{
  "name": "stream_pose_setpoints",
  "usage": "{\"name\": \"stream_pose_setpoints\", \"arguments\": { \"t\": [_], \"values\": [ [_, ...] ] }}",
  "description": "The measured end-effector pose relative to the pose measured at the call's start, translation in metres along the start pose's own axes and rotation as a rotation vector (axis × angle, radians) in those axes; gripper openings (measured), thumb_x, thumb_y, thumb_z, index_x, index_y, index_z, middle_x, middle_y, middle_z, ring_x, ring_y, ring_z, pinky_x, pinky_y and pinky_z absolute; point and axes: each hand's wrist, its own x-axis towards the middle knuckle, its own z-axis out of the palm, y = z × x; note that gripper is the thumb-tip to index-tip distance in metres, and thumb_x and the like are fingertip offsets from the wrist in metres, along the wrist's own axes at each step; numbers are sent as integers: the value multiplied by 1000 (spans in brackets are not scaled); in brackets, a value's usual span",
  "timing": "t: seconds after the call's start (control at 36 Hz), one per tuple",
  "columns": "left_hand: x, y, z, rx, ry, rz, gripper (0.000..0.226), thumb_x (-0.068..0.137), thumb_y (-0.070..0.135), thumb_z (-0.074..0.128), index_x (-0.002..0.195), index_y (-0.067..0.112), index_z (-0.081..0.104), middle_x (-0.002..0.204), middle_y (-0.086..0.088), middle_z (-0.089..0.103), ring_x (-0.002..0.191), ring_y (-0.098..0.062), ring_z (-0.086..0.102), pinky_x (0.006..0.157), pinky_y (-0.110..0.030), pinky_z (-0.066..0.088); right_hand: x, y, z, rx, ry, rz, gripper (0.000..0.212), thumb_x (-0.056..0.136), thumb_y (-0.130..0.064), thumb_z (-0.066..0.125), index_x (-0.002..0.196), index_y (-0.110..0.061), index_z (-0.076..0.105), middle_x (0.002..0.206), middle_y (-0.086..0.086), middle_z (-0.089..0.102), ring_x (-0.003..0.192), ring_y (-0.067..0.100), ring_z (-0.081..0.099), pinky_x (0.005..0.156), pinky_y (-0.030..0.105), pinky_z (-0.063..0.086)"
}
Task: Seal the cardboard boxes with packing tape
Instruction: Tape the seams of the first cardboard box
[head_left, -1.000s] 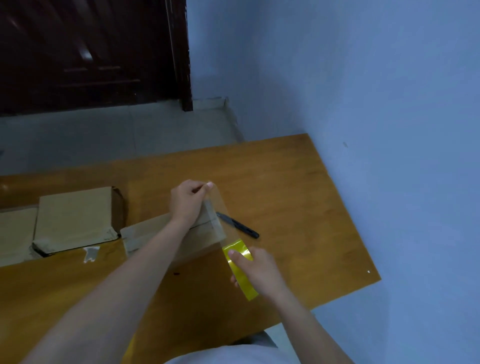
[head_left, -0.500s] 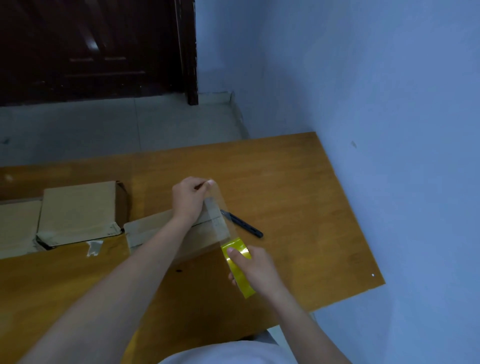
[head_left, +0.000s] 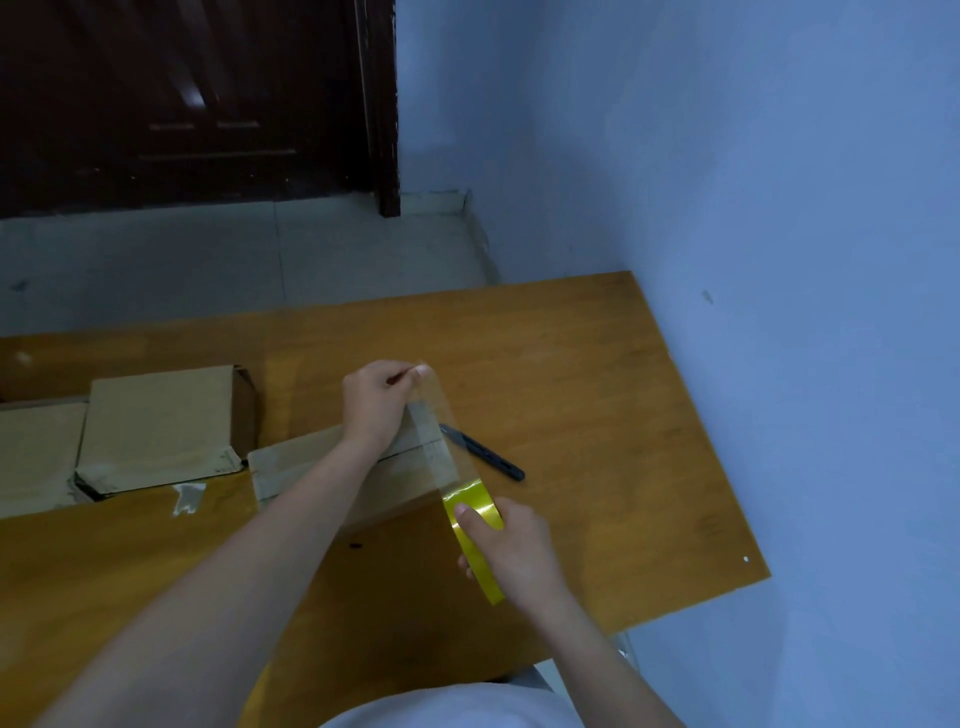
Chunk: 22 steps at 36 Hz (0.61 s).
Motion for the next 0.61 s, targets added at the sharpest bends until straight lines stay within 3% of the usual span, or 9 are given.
{"name": "stream_pose_setpoints", "arguments": {
  "t": [0.31, 0.42, 0.61],
  "values": [
    [1, 0, 2, 106, -35, -41, 25, 91, 28, 63, 105, 9, 72, 102, -3, 69, 88, -12, 56, 80, -24, 42, 11, 9, 3, -21, -31, 26, 30, 93, -42, 55, 95, -13, 62, 73, 6, 71, 58, 12, 67, 62, 28, 56],
    [6, 5, 0, 165, -116, -150, 26, 92, 29, 62, 103, 8, 73, 88, 0, 63, 79, -13, 54, 72, -26, 44, 14, 11, 3, 8, -50, 31, 26, 93, -40, 56, 92, -15, 61, 71, 4, 70, 58, 12, 66, 62, 27, 56],
    [28, 16, -5, 334, -350, -479, 31, 87, 36, 68, 94, 7, 63, 100, -8, 60, 86, -21, 53, 73, -30, 42, 22, 14, 5, -7, -52, 5, 23, 93, -40, 56, 92, -17, 60, 70, 3, 69, 57, 12, 65, 61, 27, 56]
  ]
}}
